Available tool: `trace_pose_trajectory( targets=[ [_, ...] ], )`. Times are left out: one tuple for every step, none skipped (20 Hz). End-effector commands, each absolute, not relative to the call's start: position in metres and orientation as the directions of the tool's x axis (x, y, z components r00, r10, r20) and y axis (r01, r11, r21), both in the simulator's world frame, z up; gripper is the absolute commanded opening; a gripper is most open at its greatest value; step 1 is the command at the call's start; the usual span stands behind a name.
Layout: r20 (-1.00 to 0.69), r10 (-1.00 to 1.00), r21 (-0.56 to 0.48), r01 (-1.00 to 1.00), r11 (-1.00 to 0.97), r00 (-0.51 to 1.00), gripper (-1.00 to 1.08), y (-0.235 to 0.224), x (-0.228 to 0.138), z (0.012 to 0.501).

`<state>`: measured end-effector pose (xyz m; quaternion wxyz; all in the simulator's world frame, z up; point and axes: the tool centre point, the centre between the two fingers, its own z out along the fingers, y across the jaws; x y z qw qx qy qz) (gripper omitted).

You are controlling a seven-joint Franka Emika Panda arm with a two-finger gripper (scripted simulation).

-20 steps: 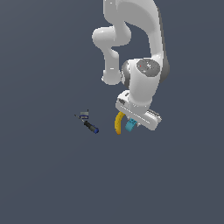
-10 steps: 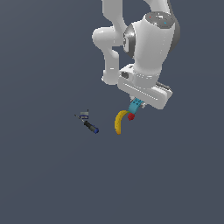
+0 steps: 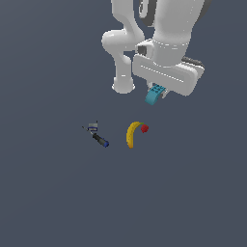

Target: Pick up a designated object from a clutter of objects.

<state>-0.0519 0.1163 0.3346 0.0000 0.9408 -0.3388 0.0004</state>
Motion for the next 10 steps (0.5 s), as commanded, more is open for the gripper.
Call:
trace_pose_trajectory(
  targets=[
    [0.001,-0.638,0.000,-0.638,-0.770,0.770,-1.00,0.117,-0.056,0.350],
    [0.001,-0.638,0.000,-0.638,-0.770,0.770,-1.00,0.118,-0.057,0.355],
    [0.001,-0.638,0.000,-0.638,-0.770,0.770,-1.00,0.118,-0.057,0.359],
    [0.001,-0.638,0.000,-0.638,-0.770,0.770,-1.00,0.118,-0.058,0.363],
    [0.001,-0.638,0.000,-0.638,-0.770,0.770,-1.00,0.119,-0.059,0.366],
    [0.001,-0.638,0.000,-0.638,-0.770,0.770,-1.00,0.119,-0.059,0.369],
    [0.000,-0.638,0.000,-0.638,-0.770,0.770,-1.00,0.119,-0.059,0.371],
    [0.000,-0.638,0.000,-0.638,-0.770,0.770,-1.00,0.119,-0.059,0.373],
    [0.000,-0.638,0.000,-0.638,-0.770,0.770,-1.00,0.119,-0.059,0.374],
    [0.000,-0.638,0.000,-0.638,-0.770,0.770,-1.00,0.119,-0.059,0.375]
  ],
)
